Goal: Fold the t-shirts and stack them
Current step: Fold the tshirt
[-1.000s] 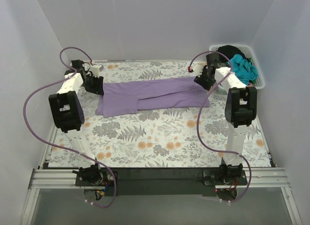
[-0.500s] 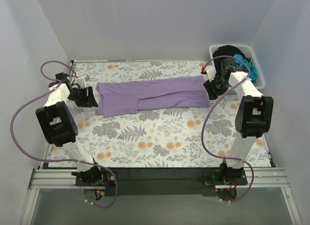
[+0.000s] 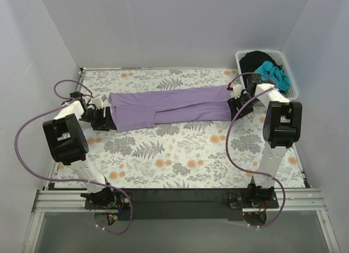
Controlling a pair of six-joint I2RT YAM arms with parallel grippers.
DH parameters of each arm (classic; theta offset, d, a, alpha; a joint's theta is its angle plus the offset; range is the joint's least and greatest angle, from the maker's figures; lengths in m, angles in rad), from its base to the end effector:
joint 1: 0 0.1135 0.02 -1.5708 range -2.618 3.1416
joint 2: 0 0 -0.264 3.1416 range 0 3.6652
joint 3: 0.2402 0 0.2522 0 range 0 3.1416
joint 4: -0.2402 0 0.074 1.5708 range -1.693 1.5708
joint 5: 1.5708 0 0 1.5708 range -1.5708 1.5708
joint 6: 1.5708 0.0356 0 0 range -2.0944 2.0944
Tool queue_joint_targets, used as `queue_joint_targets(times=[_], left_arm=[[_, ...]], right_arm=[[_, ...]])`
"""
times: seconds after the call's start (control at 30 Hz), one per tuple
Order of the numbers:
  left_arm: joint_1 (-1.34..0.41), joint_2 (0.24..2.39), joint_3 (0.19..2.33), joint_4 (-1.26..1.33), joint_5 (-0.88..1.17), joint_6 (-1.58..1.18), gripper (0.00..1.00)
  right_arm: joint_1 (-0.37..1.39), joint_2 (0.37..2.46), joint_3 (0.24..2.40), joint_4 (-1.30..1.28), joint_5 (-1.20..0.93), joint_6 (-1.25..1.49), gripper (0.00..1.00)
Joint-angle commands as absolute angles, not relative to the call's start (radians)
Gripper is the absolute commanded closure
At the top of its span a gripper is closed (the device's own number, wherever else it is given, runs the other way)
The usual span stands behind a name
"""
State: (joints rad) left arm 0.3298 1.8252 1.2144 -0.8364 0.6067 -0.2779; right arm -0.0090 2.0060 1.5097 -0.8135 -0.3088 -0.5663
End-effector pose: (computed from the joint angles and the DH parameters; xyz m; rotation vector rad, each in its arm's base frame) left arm 0.3228 0.0890 0.1752 -0.8061 2.7568 -0.8940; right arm 0.4032 0.0072 0.1847 -0.8219 2.6657 0.3124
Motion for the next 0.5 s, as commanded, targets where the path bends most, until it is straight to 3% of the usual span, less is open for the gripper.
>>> queue_joint_targets(times=[0.0,0.13,0.17,0.3,0.4,0.47], left_arm=[[0.33,1.812,1.203,-0.804,0.623,-0.282,0.45],[0.33,1.83,1.213,-0.795,0.614,-0.294,0.45],[0.33,1.833,1.216,-0.79,0.612,-0.295,0.45],[0.33,1.85,1.23,-0.781,0.592,-0.299,0.45],[0.331,1.847,1.239,-0.747,0.554,-0.302,0.47],[0.331,1.864,1.267,-0.759,0.549,-0.301,0.5]], right_arm=[[-0.017,2.022,1.54,-0.808,-0.299,-0.546,0.37],[-0.017,2.051,1.545,-0.795,-0.298,-0.546,0.46],[-0.017,2.062,1.546,-0.795,-0.298,-0.546,0.57],[-0.017,2.072,1.552,-0.793,-0.296,-0.546,0.83],[-0.017,2.072,1.557,-0.796,-0.291,-0.548,0.98],[-0.017,2.069,1.559,-0.796,-0.287,-0.551,0.99]])
